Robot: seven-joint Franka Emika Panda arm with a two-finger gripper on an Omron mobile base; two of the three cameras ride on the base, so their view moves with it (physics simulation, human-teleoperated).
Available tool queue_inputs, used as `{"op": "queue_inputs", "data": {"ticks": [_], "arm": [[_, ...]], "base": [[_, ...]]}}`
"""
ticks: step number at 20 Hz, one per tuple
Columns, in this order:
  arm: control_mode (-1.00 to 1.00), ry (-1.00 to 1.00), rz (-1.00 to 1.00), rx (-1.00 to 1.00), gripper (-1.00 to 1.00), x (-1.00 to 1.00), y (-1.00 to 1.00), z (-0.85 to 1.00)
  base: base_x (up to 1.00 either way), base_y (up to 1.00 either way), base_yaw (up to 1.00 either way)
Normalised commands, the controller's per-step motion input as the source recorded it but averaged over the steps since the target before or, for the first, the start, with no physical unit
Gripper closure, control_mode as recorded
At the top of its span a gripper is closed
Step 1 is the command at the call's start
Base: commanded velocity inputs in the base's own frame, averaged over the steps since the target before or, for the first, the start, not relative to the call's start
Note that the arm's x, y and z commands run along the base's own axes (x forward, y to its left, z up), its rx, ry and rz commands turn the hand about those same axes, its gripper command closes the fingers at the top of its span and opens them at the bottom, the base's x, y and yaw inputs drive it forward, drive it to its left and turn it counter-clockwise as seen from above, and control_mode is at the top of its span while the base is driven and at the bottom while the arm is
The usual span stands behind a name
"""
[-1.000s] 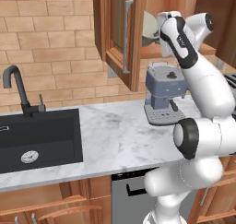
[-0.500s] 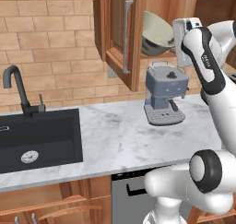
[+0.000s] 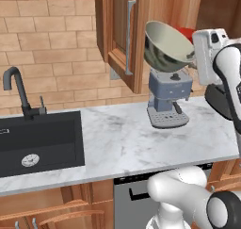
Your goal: Pick up the bowls from the cabinet and place each bowl in front of a stool on the dining counter.
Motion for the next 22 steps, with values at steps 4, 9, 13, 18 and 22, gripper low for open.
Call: {"op": "queue_inputs", "data": {"ticks": [4,9,13,18,22], "arm": [[-1.0,0.22,0.0,-0.23,1.0,-0.88,-0.02,-0.08],[-1.0,0.27,-0.08,-0.32,1.0,-0.6,-0.12,-0.17],[-1.0,0.25,-0.13,-0.28,1.0,-0.44,-0.46,-0.38],[-1.0,0.18,-0.17,-0.1,1.0,-0.33,-0.56,-0.48],[-1.0,0.1,-0.15,0.01,1.0,-0.16,-0.33,-0.51]], "base": [[0.0,0.0,0.0],[0.0,0.0,0.0],[0.0,0.0,0.0],[0.0,0.0,0.0],[0.0,0.0,0.0]]}}
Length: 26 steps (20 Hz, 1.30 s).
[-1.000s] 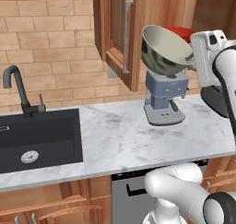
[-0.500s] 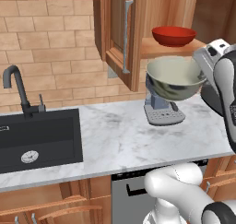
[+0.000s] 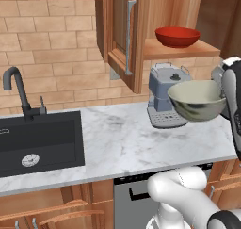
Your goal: Pick up the bowls from the cabinet and place each bowl in front of a stool on the dining counter.
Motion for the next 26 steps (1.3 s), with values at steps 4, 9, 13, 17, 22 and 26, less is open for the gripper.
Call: {"op": "queue_inputs", "data": {"ticks": [4,9,13,17,22,26], "arm": [[-1.0,-0.04,-0.16,0.2,1.0,-0.09,-0.02,-0.45],[-1.0,0.0,-0.15,0.24,1.0,-0.02,0.0,-0.69],[-1.0,0.03,-0.12,0.12,1.0,0.0,0.0,-0.66],[-1.0,0.04,-0.11,0.03,1.0,0.0,0.0,-0.59],[-1.0,0.01,-0.08,-0.09,1.0,0.01,0.08,-0.34],[-1.0,0.0,-0.05,-0.23,1.0,0.06,0.14,-0.06]], "base": [[0.0,0.0,0.0],[0.0,0.0,0.0],[0.0,0.0,0.0],[0.0,0.0,0.0],[0.0,0.0,0.0],[0.0,0.0,0.0]]}}
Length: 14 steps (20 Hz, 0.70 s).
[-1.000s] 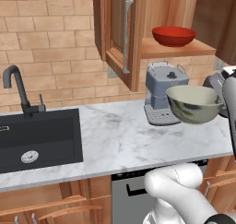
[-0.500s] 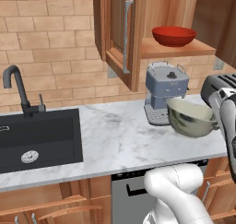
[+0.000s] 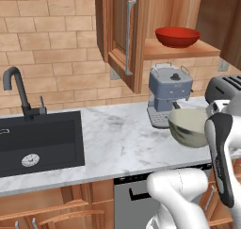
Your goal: Pick up the bowls from the cabinet and place each bowl in front of a stool on the dining counter.
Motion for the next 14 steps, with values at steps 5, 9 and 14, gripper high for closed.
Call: {"op": "queue_inputs", "data": {"ticks": [5,9,14], "arm": [[-1.0,0.0,-0.05,-0.18,1.0,0.05,0.0,-0.01],[-1.0,0.0,-0.01,-0.04,1.0,0.0,0.0,-0.15],[-1.0,0.0,0.0,0.0,1.0,0.0,0.0,-0.13]], "base": [[0.0,0.0,0.0],[0.0,0.0,0.0],[0.0,0.0,0.0]]}}
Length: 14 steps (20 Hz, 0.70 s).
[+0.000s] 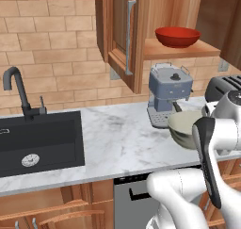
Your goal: Pick up the bowls from the cabinet and place each bowl in front of a stool on the dining counter.
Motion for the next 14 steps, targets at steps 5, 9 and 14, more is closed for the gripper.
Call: {"op": "queue_inputs", "data": {"ticks": [5,9,14], "arm": [[-1.0,0.0,0.0,0.0,1.0,0.0,0.0,0.0],[-1.0,0.0,0.0,0.0,1.0,0.0,0.0,0.0],[1.0,0.0,0.01,0.0,1.0,-0.11,0.03,0.0]], "base": [[0.0,0.0,0.0],[0.0,0.0,0.0],[-0.11,0.0,0.0]]}}
